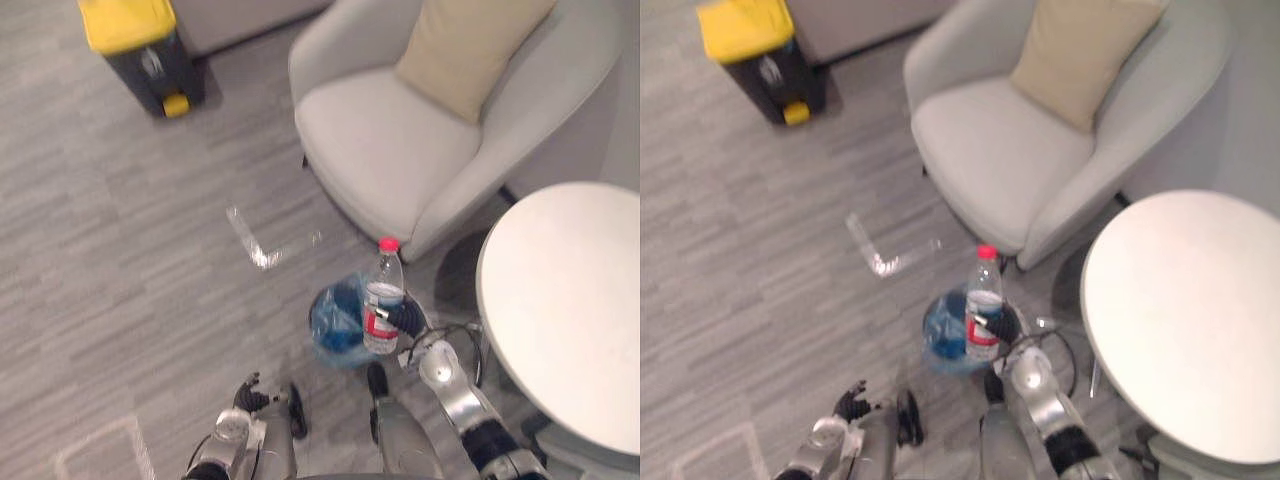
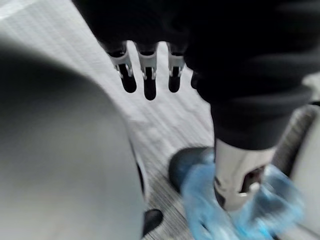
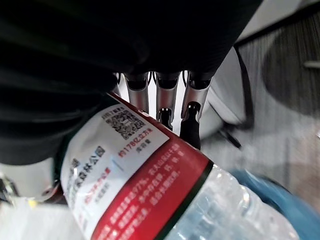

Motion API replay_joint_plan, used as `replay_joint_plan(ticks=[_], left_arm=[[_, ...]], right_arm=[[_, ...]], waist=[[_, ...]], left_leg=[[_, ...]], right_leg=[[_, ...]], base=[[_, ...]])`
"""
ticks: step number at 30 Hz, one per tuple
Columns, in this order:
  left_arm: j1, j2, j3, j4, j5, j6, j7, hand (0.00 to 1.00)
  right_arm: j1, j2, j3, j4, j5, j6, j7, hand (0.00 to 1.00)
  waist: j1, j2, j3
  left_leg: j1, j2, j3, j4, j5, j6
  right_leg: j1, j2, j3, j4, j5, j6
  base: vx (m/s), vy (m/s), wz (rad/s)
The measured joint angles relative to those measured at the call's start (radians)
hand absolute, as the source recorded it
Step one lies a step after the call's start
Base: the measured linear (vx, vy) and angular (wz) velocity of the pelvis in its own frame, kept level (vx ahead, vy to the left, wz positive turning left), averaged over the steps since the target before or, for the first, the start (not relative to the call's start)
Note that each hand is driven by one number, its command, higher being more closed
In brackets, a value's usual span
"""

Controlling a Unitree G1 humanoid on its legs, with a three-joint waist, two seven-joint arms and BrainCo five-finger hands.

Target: Gather rubbish on tea table into small bin, then transfer packed bag to large trash can.

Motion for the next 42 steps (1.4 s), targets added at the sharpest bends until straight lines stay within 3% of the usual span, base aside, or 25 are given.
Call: replay_joint_plan(ticks=[5, 11, 17, 25, 26, 34, 42], left_arm=[[-0.093, -0.009, 0.08, -0.029, -0.051, -0.008, 0.025, 0.0], [-0.21, -0.063, 0.196, -0.113, -0.118, -0.014, 0.05, 0.0], [-0.234, -0.11, 0.232, -0.214, -0.158, -0.027, 0.065, 0.0], [-0.234, -0.12, 0.233, -0.248, -0.175, -0.04, 0.065, 0.0], [-0.234, -0.121, 0.232, -0.249, -0.175, -0.041, 0.065, 0.0], [-0.234, -0.13, 0.227, -0.249, -0.174, -0.043, 0.065, 0.0], [-0.234, -0.139, 0.182, -0.245, -0.173, -0.043, 0.066, 0.0]], right_arm=[[-0.147, -0.053, 0.0, 0.017, 0.006, 0.012, -0.022, 1.0], [-0.295, -0.053, -0.044, -0.023, 0.059, 0.034, -0.084, 1.0], [-0.403, -0.032, -0.082, -0.027, 0.097, 0.034, -0.137, 1.0], [-0.419, 0.012, -0.107, -0.016, 0.116, 0.034, -0.159, 1.0], [-0.419, 0.023, -0.115, -0.012, 0.116, 0.034, -0.161, 0.0], [-0.412, 0.062, -0.145, 0.059, 0.108, 0.035, -0.177, 0.0], [-0.387, 0.064, -0.124, 0.059, -0.006, 0.035, -0.177, 0.0]], waist=[[0.024, 0.003, 0.055], [0.051, 0.001, 0.09], [0.076, -0.001, 0.107], [0.092, -0.001, 0.107], [0.092, -0.001, 0.107], [0.094, -0.001, 0.103], [0.095, -0.002, 0.097]], left_leg=[[-0.21, 0.007, -0.019, 0.082, 0.016, 0.02], [-0.454, 0.019, -0.068, 0.153, 0.042, 0.03], [-0.56, 0.01, -0.086, 0.167, 0.06, 0.024], [-0.601, 0.001, -0.109, 0.159, 0.069, 0.011], [-0.602, 0.001, -0.11, 0.157, 0.069, 0.01], [-0.601, -0.004, -0.117, 0.151, 0.073, 0.005], [-0.582, -0.003, -0.113, 0.145, 0.079, 0.002]], right_leg=[[-0.187, -0.004, -0.016, 0.053, 0.025, 0.007], [-0.414, -0.004, -0.065, 0.147, 0.024, -0.008], [-0.548, -0.014, -0.08, 0.246, -0.014, -0.025], [-0.606, -0.024, -0.104, 0.303, -0.056, -0.04], [-0.607, -0.024, -0.105, 0.303, -0.057, -0.04], [-0.609, -0.03, -0.115, 0.318, -0.073, -0.044], [-0.6, -0.03, -0.115, 0.327, -0.074, -0.044]], base=[[-0.16, 0.017, 0.09], [-0.06, -0.011, 0.17], [-0.02, -0.009, 0.14], [0.03, -0.007, 0.13], [0.03, 0.004, 0.04], [0.03, 0.004, 0.04], [0.0, -0.002, 0.0]])
